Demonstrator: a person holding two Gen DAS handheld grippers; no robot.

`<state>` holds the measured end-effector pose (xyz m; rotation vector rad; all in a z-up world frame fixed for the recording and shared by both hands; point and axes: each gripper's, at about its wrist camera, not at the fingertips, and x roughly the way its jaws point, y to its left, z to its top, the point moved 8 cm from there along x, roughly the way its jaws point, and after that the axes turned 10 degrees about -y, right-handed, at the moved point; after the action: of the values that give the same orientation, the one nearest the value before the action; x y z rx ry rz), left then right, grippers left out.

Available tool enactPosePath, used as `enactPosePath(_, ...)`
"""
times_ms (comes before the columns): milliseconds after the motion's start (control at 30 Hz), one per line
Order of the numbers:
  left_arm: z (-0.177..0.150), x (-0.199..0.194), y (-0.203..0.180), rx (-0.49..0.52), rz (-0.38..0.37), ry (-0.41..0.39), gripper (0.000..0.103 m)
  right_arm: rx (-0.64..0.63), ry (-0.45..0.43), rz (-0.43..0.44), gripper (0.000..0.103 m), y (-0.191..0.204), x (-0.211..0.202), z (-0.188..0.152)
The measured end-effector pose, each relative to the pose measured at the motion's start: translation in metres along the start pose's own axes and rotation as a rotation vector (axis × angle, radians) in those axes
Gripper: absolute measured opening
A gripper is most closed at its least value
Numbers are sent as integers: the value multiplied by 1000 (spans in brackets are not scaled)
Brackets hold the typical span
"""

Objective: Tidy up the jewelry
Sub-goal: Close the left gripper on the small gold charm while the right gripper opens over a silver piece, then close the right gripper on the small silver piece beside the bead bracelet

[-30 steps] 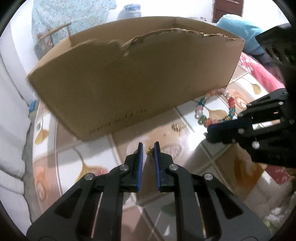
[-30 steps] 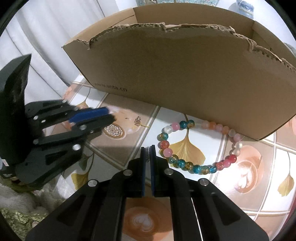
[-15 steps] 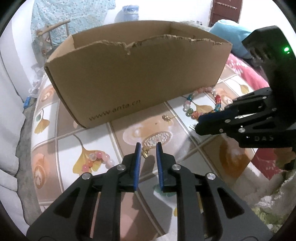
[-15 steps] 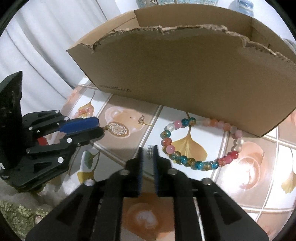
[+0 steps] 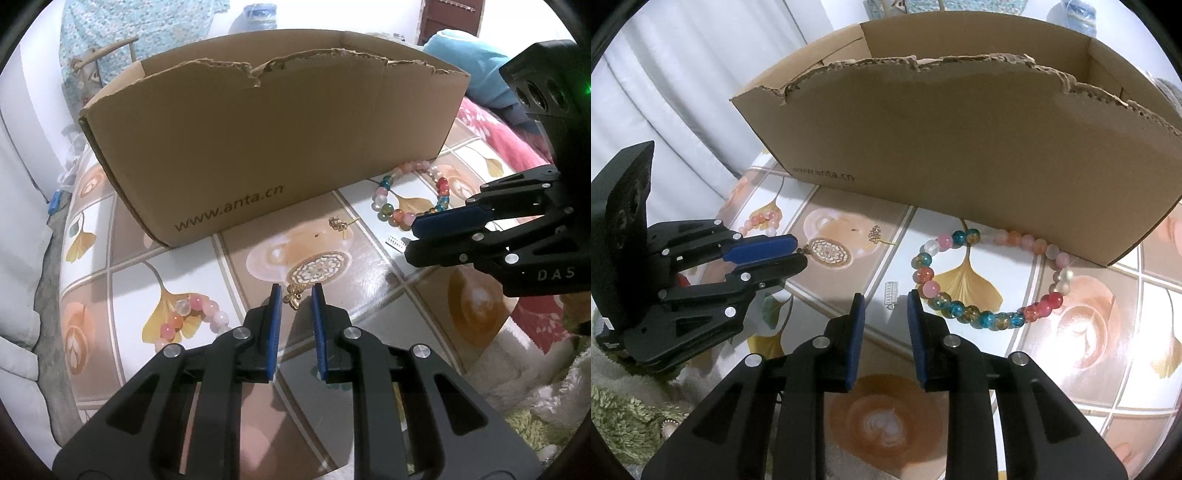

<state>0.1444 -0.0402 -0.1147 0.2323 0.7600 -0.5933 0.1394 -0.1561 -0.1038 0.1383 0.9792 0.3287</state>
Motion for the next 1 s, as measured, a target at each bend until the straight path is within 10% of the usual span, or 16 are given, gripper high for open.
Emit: enactPosePath(1000,-1,-1,-6,30,10,-11,6,-147,0,-140,19,18,12,-2)
